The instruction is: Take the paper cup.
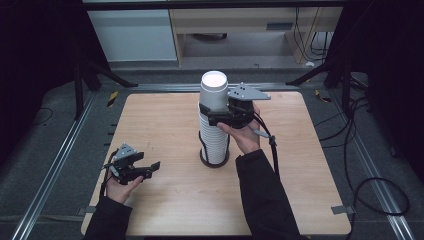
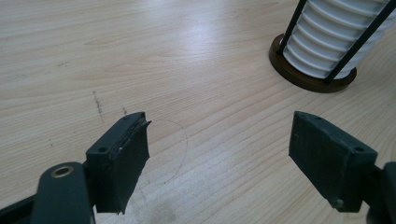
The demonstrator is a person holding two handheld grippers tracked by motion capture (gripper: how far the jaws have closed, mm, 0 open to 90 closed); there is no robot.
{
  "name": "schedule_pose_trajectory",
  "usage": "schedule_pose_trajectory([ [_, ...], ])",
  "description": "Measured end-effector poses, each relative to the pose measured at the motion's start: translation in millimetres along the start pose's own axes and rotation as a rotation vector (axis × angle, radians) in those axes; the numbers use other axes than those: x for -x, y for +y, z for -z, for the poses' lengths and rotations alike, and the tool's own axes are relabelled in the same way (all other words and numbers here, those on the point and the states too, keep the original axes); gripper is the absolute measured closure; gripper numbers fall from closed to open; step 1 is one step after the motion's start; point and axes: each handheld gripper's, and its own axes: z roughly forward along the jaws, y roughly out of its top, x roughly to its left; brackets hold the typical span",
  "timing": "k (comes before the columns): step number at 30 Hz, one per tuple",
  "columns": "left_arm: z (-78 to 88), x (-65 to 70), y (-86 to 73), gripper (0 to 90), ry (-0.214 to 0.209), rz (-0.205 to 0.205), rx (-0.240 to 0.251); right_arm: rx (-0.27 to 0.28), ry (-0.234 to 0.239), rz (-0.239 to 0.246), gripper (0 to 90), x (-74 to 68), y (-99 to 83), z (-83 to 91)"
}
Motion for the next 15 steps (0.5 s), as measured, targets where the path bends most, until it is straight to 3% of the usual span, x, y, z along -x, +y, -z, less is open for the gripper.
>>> schedule_pose_trajectory([
  [6,-0.1,0.3,0.0,19.5,-0.002,-0.002,-0.003,0.014,0.018,-0.008,13.5,0.9,8.1,3.5],
  [15,0.7,0.2,0.2,19.5,-0.003,-0.001,0.0,0.051,0.028,0.022,13.8,-1.3,35.1,12.1],
])
